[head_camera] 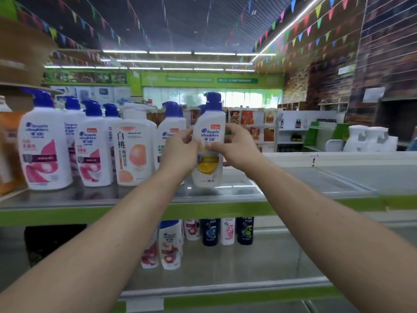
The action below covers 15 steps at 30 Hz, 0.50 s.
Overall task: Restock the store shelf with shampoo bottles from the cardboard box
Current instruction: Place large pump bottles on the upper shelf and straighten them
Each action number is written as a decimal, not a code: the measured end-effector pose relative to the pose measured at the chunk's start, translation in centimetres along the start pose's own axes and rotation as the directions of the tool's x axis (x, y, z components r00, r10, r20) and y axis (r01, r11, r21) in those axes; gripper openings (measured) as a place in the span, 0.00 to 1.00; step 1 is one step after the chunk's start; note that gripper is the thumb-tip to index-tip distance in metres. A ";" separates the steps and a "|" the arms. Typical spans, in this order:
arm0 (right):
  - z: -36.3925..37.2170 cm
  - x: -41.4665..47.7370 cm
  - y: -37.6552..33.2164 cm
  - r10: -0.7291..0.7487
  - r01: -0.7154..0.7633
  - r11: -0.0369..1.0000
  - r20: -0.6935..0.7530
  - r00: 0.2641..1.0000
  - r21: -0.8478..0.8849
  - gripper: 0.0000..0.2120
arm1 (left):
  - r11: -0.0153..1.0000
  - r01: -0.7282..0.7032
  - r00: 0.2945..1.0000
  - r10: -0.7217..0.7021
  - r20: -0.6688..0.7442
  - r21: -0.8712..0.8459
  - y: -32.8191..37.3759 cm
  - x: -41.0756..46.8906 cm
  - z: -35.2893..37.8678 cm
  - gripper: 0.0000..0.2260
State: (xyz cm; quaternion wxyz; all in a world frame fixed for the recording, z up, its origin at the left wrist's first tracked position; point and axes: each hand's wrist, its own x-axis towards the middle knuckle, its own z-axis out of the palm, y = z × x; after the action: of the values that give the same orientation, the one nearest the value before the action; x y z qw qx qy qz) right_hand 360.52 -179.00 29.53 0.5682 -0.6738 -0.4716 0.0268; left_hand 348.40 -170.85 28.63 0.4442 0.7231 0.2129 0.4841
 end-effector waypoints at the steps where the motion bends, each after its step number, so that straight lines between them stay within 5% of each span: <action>1: 0.4 0.3 0.4 0.008 -0.008 1.000 -0.003 1.000 -0.003 0.23 | 0.999 0.032 0.999 -0.032 0.015 -0.005 -0.7 0.2 0.0 0.15; 7: 1.8 1.8 1.5 0.048 -0.048 0.999 0.016 0.999 0.023 0.21 | 0.994 0.102 0.989 -0.106 0.108 0.039 -3.0 0.9 -0.4 0.21; 15: 2.8 3.0 2.2 0.039 -0.039 0.999 0.042 0.998 0.001 0.18 | 0.997 0.078 0.991 -0.078 0.106 0.010 -3.2 0.4 0.1 0.10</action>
State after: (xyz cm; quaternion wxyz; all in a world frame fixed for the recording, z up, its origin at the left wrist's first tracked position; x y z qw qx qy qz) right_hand 361.90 -174.79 28.32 0.5583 -0.6815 -0.4703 0.0525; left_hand 349.10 -168.99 26.14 0.4714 0.7403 0.2186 0.4266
